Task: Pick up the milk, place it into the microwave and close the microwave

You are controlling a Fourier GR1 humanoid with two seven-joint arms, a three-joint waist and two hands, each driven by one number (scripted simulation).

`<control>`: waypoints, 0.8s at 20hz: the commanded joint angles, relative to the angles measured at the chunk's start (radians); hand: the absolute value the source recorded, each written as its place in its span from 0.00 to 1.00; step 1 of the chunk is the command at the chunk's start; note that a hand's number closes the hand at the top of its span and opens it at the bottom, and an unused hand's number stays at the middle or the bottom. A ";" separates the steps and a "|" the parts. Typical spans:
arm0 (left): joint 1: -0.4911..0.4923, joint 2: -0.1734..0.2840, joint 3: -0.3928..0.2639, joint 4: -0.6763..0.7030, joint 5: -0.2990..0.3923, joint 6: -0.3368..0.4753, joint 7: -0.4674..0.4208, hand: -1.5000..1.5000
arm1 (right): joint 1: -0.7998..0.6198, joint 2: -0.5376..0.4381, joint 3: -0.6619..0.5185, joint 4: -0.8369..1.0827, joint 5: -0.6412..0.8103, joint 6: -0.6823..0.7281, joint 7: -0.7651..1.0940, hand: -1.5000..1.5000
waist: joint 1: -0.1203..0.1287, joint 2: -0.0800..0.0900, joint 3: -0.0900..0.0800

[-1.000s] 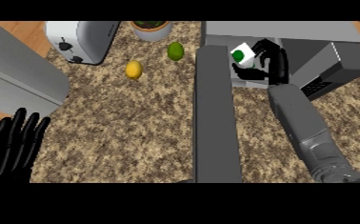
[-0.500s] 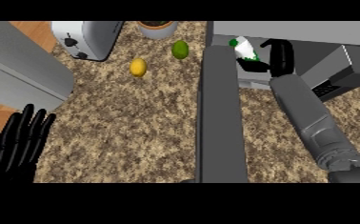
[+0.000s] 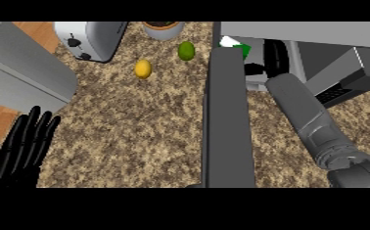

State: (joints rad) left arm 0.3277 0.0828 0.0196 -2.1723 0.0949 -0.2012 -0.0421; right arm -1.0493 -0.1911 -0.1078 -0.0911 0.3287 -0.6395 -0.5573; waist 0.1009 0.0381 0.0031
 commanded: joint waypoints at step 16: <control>0.026 -0.012 -0.041 -0.070 -0.053 0.011 0.038 0.00 | -0.002 -0.061 -0.087 -0.035 -0.062 -0.028 -0.061 0.00 | -0.026 -0.008 0.000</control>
State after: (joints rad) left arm 0.3703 0.0593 -0.0327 -2.2144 0.0279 -0.1911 -0.0470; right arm -1.0438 -0.2253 -0.1824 -0.1175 0.2746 -0.6807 -0.6027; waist 0.0831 0.0326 0.0036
